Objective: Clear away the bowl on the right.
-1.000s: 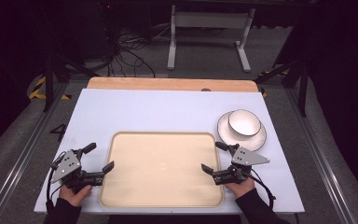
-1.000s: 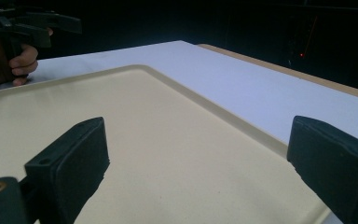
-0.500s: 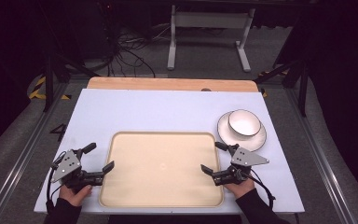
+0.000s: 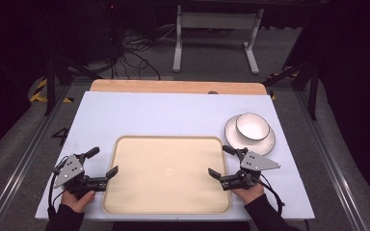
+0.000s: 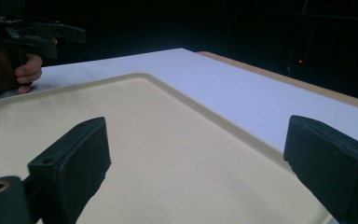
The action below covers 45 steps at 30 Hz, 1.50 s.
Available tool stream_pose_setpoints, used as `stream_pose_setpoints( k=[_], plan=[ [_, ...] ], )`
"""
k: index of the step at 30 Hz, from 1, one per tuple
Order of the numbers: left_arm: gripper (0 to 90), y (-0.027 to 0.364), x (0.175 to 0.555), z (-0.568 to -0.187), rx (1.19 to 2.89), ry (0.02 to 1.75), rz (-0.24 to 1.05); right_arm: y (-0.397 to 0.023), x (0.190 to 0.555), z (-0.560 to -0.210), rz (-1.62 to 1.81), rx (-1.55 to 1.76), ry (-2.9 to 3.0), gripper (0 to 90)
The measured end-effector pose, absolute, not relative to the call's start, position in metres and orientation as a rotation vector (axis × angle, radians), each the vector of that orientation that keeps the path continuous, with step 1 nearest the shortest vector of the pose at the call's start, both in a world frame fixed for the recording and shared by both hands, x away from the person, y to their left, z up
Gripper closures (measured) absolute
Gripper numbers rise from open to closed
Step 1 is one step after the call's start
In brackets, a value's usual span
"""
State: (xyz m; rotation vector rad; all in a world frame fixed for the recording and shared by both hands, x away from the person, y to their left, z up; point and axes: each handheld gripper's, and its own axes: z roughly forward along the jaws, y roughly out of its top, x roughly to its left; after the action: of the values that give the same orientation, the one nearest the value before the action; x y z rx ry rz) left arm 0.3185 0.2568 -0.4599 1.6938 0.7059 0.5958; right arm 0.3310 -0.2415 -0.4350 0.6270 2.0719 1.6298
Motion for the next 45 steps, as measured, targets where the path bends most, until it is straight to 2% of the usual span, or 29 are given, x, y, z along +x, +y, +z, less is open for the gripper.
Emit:
stream_pose_setpoints(
  k=[6,22,23,34,40,45],
  plan=[
    [6.5,0.256,0.319,-0.460,1.692,0.710,0.599,-0.240,0.328,-0.419,1.652,0.614,2.051,12.7],
    [6.4,0.257,0.319,-0.460,1.699,0.715,0.601,-0.233,0.327,-0.383,1.678,0.586,2.030,15.5],
    [6.4,0.257,0.319,-0.460,1.698,0.715,0.601,-0.232,0.328,-0.381,1.688,0.575,2.041,20.3],
    [6.4,0.256,0.319,-0.460,1.699,0.717,0.603,-0.228,0.331,-0.371,1.664,0.545,2.059,27.6],
    [6.4,0.257,0.318,-0.460,1.704,0.715,0.601,-0.231,0.334,-0.365,1.593,0.536,2.069,35.2],
    [6.4,0.257,0.318,-0.460,1.703,0.714,0.603,-0.236,0.341,-0.360,1.552,0.544,2.079,36.1]
  ],
)
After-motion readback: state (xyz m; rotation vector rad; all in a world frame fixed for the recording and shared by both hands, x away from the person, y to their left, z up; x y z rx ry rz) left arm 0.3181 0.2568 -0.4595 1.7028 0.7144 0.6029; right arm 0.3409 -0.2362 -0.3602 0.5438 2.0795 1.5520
